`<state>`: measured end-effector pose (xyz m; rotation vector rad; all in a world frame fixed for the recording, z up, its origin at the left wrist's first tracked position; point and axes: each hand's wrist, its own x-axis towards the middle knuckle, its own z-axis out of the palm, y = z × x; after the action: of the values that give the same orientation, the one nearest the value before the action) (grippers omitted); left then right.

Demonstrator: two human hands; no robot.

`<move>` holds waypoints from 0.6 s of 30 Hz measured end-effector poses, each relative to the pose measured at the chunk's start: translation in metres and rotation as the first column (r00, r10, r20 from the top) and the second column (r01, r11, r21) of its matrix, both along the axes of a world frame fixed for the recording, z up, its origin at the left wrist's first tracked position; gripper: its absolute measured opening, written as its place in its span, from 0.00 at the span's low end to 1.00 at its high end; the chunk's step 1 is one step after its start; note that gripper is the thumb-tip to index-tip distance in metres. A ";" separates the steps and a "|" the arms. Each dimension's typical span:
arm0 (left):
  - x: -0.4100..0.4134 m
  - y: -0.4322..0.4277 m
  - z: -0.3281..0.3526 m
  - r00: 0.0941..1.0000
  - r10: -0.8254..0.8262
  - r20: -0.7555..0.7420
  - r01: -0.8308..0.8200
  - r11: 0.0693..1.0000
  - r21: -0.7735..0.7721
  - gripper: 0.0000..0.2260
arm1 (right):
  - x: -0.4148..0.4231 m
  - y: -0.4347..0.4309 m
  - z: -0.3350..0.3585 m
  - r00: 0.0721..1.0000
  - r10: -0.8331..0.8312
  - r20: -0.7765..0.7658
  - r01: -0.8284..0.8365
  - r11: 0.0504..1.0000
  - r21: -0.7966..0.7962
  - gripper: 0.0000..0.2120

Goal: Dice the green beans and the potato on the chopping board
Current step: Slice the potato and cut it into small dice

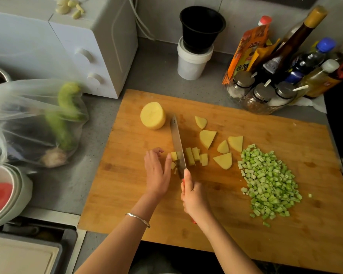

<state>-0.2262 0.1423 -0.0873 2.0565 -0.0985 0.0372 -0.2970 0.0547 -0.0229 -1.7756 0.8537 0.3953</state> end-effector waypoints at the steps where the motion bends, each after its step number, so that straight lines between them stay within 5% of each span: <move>1: 0.000 0.000 -0.001 0.998 -0.057 0.025 0.054 0.995 0.087 0.14 | 0.001 -0.002 0.000 1.000 -0.003 -0.002 0.003 1.000 0.023 0.28; 5: 0.003 -0.003 -0.005 0.993 -0.121 0.013 0.112 0.949 0.296 0.14 | 0.002 -0.013 0.009 1.000 -0.013 -0.029 0.018 0.985 0.170 0.26; 14: 0.009 -0.003 -0.001 0.990 -0.143 -0.012 0.141 0.952 0.273 0.18 | -0.005 -0.057 0.034 0.978 -0.170 0.125 0.090 0.873 0.479 0.25; 16: 0.007 0.000 0.007 0.987 -0.161 0.006 0.156 0.965 0.210 0.23 | -0.007 -0.067 0.035 0.976 -0.110 0.188 0.028 0.919 0.393 0.25; 18: 0.003 0.004 0.021 0.987 -0.140 0.081 0.130 0.984 0.123 0.25 | -0.009 -0.077 0.032 0.959 0.078 0.271 -0.100 0.993 0.067 0.25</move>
<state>-0.2236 0.1463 -0.0664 2.1610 -0.3026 0.0404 -0.3058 -0.0223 0.0087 -1.7485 0.5599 0.2360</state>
